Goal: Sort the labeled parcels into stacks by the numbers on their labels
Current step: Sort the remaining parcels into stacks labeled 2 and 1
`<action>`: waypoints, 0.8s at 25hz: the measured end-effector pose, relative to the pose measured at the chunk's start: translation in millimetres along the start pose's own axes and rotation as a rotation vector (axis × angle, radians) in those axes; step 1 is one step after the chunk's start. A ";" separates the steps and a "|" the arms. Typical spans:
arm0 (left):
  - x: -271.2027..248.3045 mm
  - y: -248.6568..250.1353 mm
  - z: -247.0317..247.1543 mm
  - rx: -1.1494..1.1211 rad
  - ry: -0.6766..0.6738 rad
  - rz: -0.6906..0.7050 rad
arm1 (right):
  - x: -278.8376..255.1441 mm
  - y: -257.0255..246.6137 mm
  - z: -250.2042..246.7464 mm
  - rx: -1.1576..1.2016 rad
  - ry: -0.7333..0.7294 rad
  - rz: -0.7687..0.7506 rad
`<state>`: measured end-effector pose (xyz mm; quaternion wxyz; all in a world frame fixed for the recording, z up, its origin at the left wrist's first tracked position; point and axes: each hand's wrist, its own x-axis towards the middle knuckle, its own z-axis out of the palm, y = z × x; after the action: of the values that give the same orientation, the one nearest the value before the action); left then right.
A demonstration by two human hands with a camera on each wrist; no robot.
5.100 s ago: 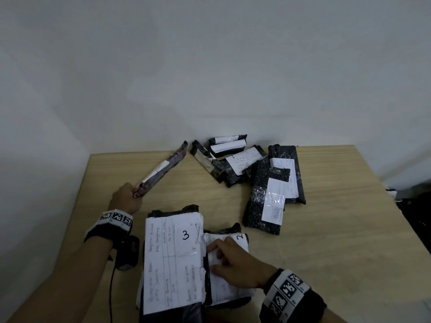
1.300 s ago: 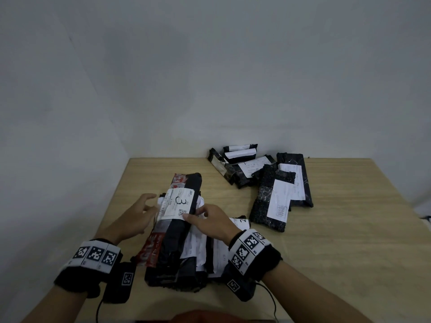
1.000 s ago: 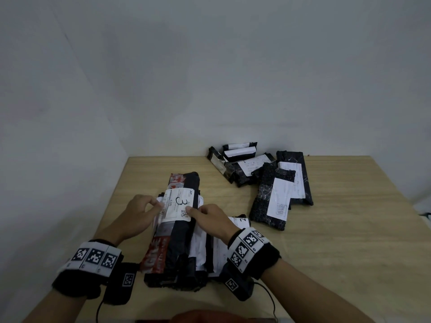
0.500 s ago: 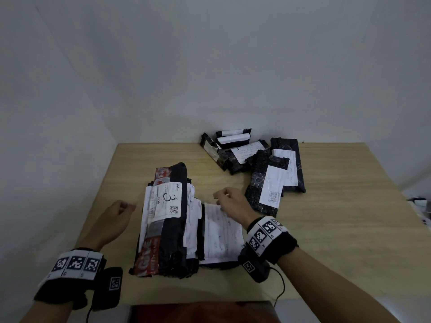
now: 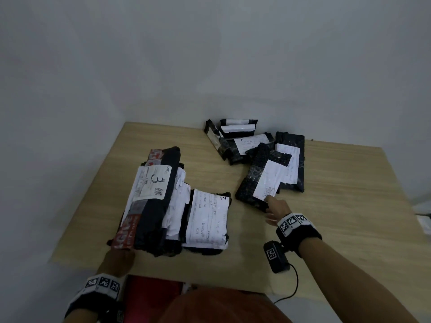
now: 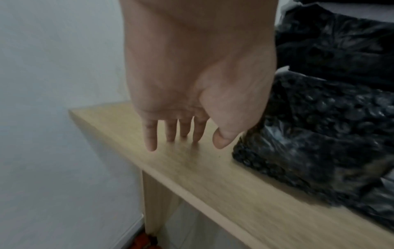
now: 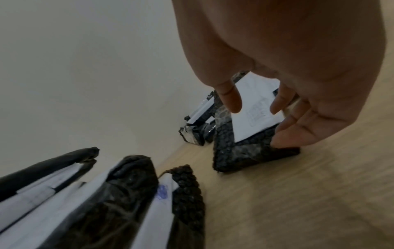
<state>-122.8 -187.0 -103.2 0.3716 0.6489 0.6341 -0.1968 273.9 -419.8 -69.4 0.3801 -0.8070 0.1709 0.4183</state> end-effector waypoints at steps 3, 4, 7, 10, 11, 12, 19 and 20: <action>14.9 -12.0 22.2 0.128 -0.077 0.082 | 13.1 14.1 1.8 -0.044 0.005 -0.007; 16.8 -9.1 25.6 0.183 -0.116 0.125 | 14.7 11.1 2.8 -0.066 0.007 -0.031; 15.2 16.6 26.5 0.183 -0.175 0.158 | 22.4 -7.1 4.1 -0.099 0.026 -0.111; 9.2 40.4 29.1 0.284 -0.219 0.141 | 31.4 -8.7 3.2 -0.055 0.035 -0.092; 4.7 45.4 29.9 0.333 -0.243 0.130 | 32.6 -3.6 2.3 -0.036 0.037 -0.083; 3.1 49.5 33.2 0.376 -0.262 0.127 | 33.8 1.8 0.0 -0.016 0.040 -0.055; 11.0 85.2 38.2 0.612 -0.225 0.128 | 20.4 1.5 -14.4 0.086 0.172 -0.208; 13.7 86.4 35.0 0.662 -0.199 0.133 | 10.8 -0.6 -12.0 0.006 0.245 -0.290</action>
<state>-30.0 -196.3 -115.7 0.2132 0.7517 0.4531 -0.4291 287.2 -428.0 -73.4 0.4151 -0.8670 0.0987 0.2573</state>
